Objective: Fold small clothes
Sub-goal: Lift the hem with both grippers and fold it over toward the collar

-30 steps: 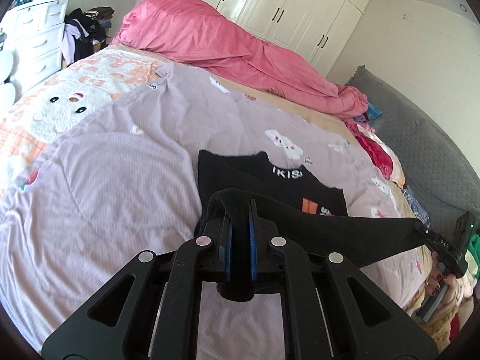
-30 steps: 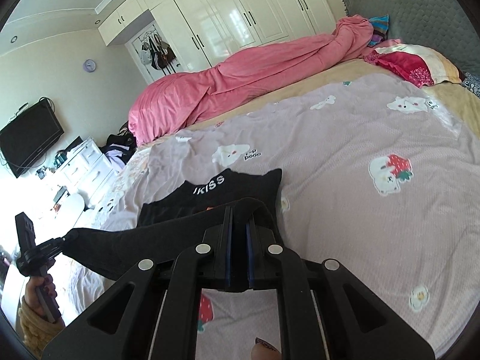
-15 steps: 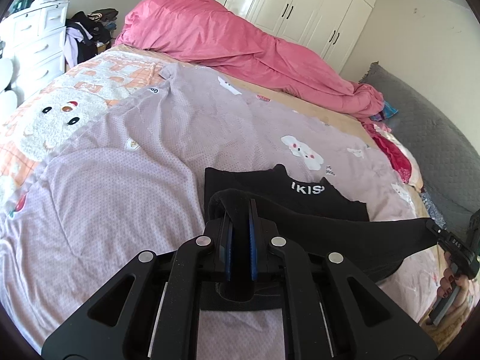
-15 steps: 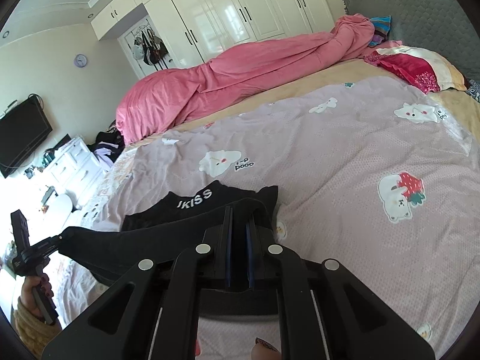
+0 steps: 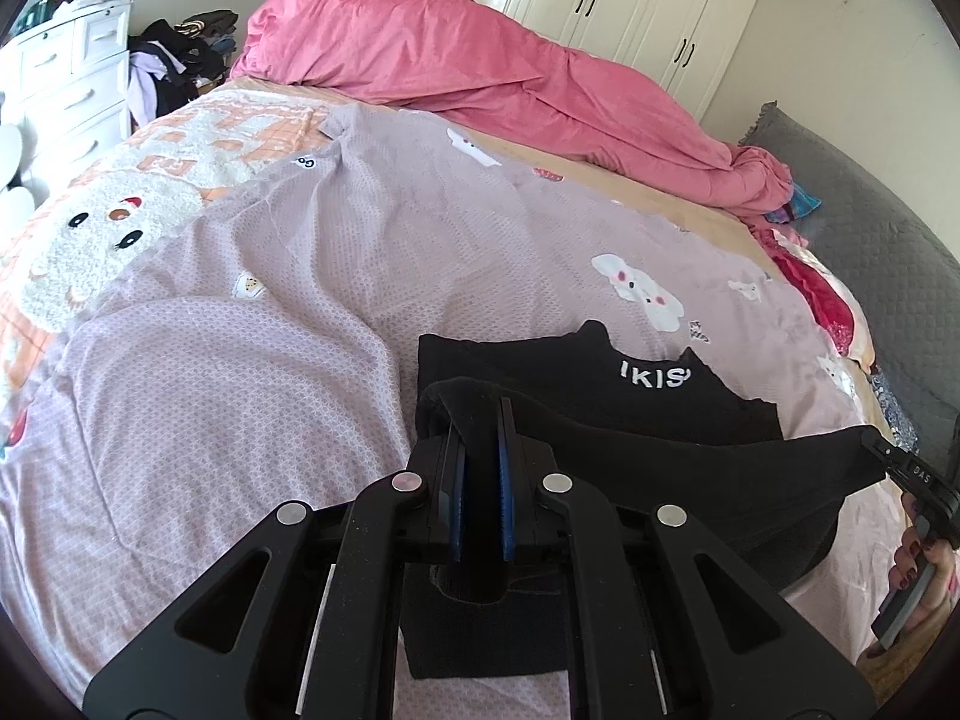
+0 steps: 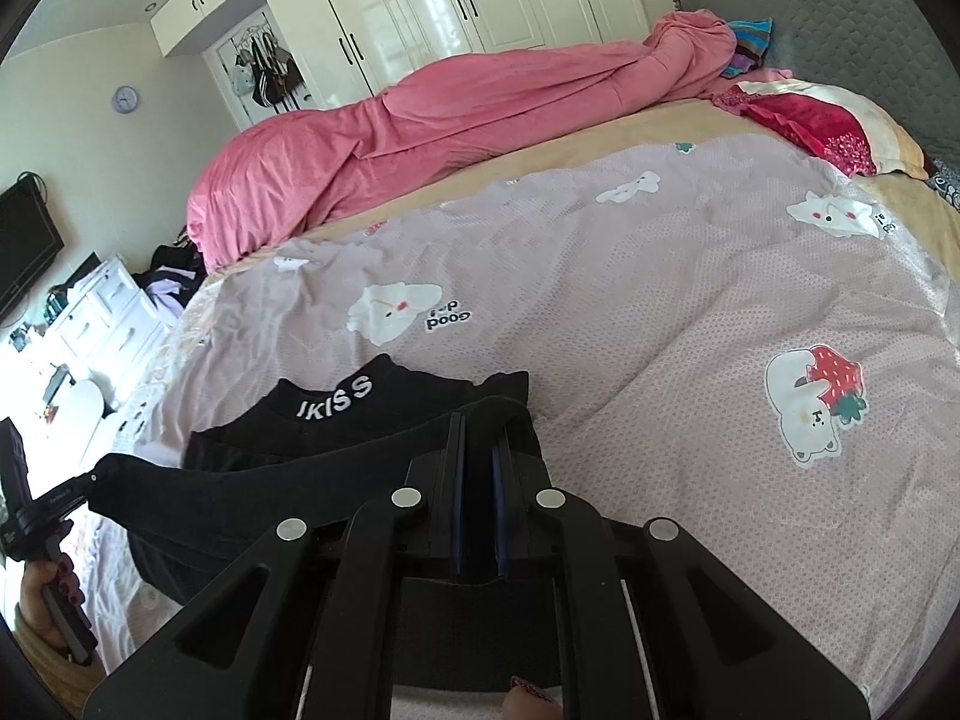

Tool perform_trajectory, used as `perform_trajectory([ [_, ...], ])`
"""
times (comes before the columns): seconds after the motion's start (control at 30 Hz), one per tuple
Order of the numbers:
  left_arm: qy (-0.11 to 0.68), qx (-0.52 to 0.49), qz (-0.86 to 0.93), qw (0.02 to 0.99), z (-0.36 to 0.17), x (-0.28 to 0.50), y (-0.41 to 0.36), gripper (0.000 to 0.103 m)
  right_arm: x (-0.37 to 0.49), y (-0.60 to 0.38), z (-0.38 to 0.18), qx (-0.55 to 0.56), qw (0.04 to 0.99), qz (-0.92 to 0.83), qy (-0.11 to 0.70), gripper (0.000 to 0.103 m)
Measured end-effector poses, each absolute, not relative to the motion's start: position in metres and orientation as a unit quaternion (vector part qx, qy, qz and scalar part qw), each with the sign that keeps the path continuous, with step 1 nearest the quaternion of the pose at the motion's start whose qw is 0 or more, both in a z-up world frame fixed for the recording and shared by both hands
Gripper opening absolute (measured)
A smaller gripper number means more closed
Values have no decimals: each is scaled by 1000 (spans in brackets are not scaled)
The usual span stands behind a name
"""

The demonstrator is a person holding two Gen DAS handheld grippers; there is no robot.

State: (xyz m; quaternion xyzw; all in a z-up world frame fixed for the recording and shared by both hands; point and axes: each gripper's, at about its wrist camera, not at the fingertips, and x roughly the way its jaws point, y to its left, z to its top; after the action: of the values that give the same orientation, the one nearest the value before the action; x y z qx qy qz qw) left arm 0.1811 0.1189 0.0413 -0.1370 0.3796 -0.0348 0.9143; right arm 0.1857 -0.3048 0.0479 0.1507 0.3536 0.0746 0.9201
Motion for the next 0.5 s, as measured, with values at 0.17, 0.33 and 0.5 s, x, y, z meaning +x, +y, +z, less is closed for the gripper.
perform_trajectory([
  [0.17,386,-136,-30,912,32,191,120,3,195,-307,39,155,916,72,362,7],
  [0.33,398,-135,-21,907,18,201,121,5,205,-307,24,154,910,64,380,7],
  [0.5,417,-130,-12,899,-1,210,120,5,210,-300,10,132,908,50,394,7],
])
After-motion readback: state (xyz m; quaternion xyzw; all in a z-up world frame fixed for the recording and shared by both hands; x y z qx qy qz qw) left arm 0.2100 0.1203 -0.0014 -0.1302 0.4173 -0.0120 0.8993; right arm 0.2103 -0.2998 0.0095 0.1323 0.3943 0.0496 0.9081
